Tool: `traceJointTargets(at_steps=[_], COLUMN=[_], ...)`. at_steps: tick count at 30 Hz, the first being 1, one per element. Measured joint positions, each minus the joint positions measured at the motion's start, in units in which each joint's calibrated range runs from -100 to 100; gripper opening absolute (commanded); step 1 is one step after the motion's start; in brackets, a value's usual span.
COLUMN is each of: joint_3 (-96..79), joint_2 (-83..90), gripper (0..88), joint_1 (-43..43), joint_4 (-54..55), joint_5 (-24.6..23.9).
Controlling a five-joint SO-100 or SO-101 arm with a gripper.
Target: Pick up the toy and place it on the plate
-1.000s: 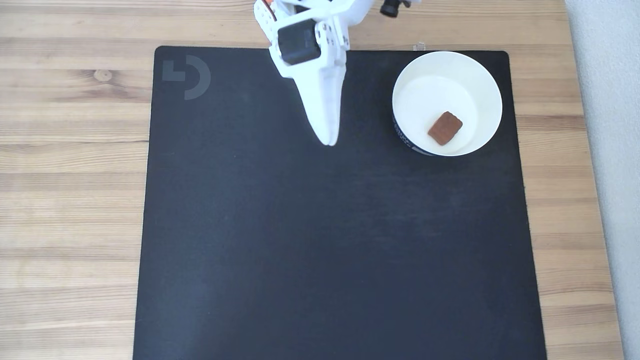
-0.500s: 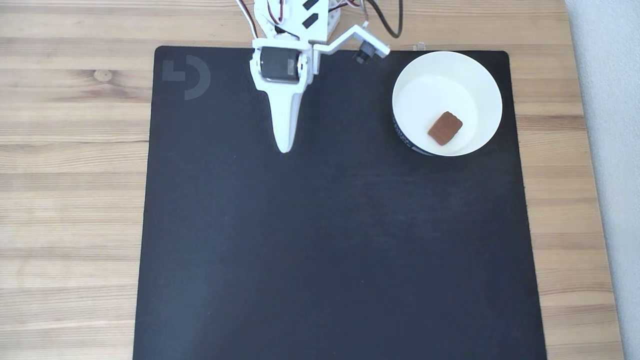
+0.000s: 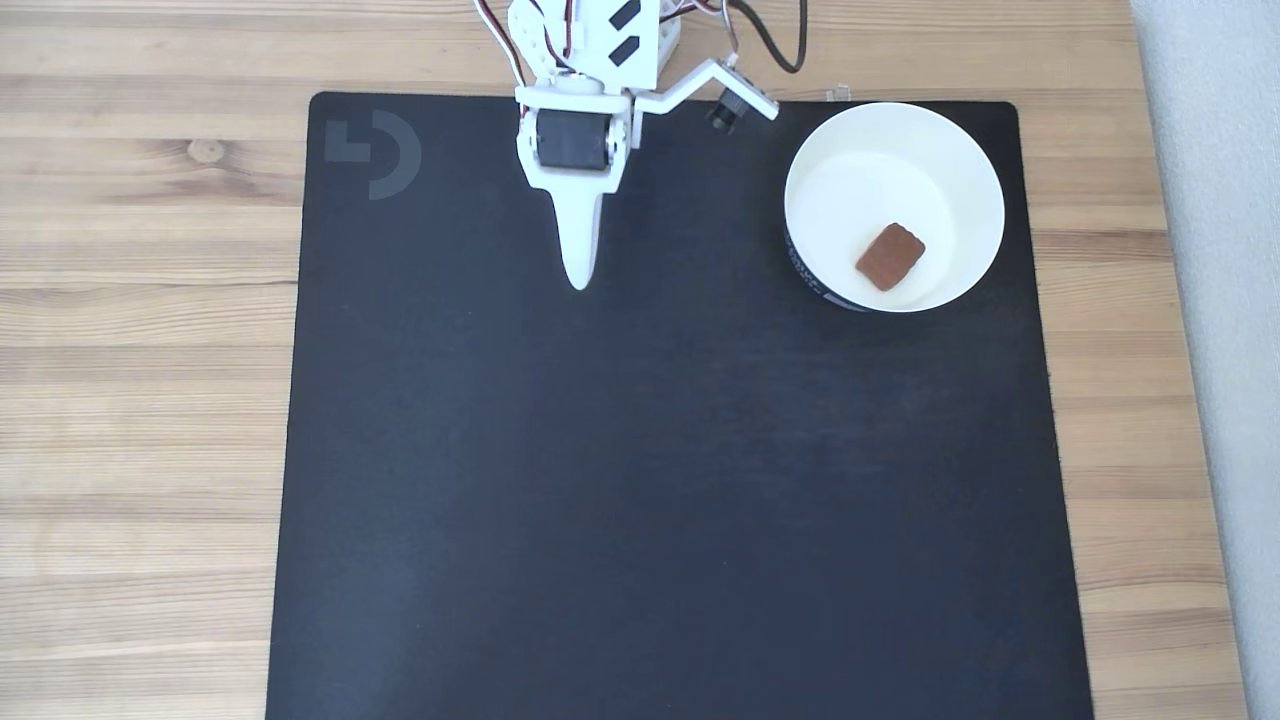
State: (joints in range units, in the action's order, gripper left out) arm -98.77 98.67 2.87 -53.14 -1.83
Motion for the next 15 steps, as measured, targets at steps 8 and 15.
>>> traceJointTargets(at_steps=[8, 15], joint_3=[0.0, 0.0], joint_2=[0.0, 0.0], gripper=[2.3, 2.3], joint_1=[-0.4, -0.2], joint_4=[0.0, 0.0], joint_5=[0.0, 0.0])
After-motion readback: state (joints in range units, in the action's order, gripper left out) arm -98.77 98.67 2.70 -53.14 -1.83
